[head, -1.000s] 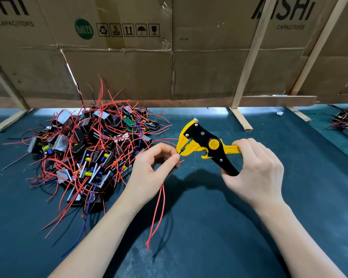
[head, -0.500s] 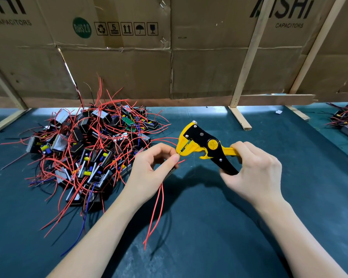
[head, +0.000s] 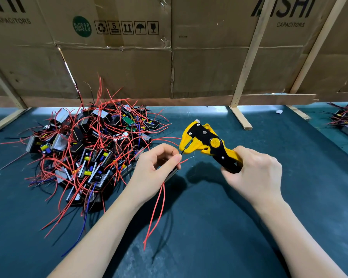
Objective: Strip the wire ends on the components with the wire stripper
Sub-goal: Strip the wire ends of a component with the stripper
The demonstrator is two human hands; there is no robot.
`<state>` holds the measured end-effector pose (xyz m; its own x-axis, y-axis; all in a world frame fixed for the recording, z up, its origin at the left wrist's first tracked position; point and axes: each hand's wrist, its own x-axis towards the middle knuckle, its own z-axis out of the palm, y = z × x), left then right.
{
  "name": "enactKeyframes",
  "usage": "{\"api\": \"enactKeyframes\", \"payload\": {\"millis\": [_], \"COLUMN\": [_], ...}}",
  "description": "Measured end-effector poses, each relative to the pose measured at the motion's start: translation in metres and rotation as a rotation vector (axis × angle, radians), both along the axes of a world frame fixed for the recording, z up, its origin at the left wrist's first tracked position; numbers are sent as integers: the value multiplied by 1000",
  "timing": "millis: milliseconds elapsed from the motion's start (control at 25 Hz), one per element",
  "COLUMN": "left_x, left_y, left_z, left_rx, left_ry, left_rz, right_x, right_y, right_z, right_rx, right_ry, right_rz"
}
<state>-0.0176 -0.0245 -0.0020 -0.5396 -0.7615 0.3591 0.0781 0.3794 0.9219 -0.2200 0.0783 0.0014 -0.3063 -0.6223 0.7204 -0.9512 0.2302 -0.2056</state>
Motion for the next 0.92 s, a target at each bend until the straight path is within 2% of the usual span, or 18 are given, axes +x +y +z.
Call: {"api": "enactKeyframes", "payload": {"millis": [160, 280, 400, 520, 640, 800, 920], "left_x": [2, -1, -3, -4, -4, 0, -1], "left_y": [0, -1, -3, -5, -4, -2, 1], "left_z": [0, -4, -9, -10, -10, -7, -6], "left_rx": [50, 113, 266, 430, 356, 115, 111], "left_ry": [11, 5, 54, 117, 74, -96, -157], "left_rz": [-30, 34, 129, 137, 131, 132, 109], "right_x": [-16, -21, -17, -10, -7, -6, -7], "right_y": [1, 1, -2, -4, -6, -6, -6], "right_z": [2, 1, -2, -6, -7, -9, -9], "right_rx": [-24, 27, 59, 64, 70, 29, 26], "right_ry": [-102, -117, -88, -6, 23, 8, -20], "right_rz": [-140, -162, -122, -87, -76, -73, -81]}}
